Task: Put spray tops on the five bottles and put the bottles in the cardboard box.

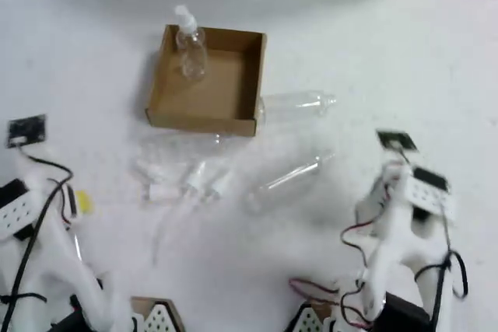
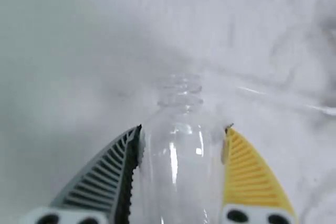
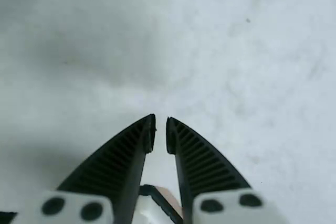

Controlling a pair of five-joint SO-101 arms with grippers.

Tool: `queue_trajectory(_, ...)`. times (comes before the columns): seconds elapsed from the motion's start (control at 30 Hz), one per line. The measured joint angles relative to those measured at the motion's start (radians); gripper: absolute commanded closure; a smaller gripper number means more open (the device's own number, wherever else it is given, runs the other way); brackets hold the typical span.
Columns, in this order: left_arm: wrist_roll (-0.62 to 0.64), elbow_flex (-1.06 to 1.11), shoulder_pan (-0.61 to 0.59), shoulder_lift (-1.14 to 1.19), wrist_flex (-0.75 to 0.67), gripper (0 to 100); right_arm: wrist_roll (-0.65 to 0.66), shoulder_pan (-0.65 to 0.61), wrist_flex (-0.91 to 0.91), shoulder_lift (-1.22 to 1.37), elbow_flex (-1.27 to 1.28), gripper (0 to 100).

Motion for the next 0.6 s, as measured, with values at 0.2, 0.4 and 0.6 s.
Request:
queue_trajectory(0.2,0.038,0.008,-0.015,0.000,-0.020,97,-0.206,-0.345,0.173,0.000,-0.295,97.8)
queue_trajectory(0.4,0.038,0.046,-0.015,0.000,-0.041,97,-0.407,-0.612,0.181,0.000,-0.477,97.8)
queue_trajectory(0.6,0.041,0.066,-0.015,0.000,-0.104,97,-0.539,-0.813,0.058,0.017,-0.496,97.7)
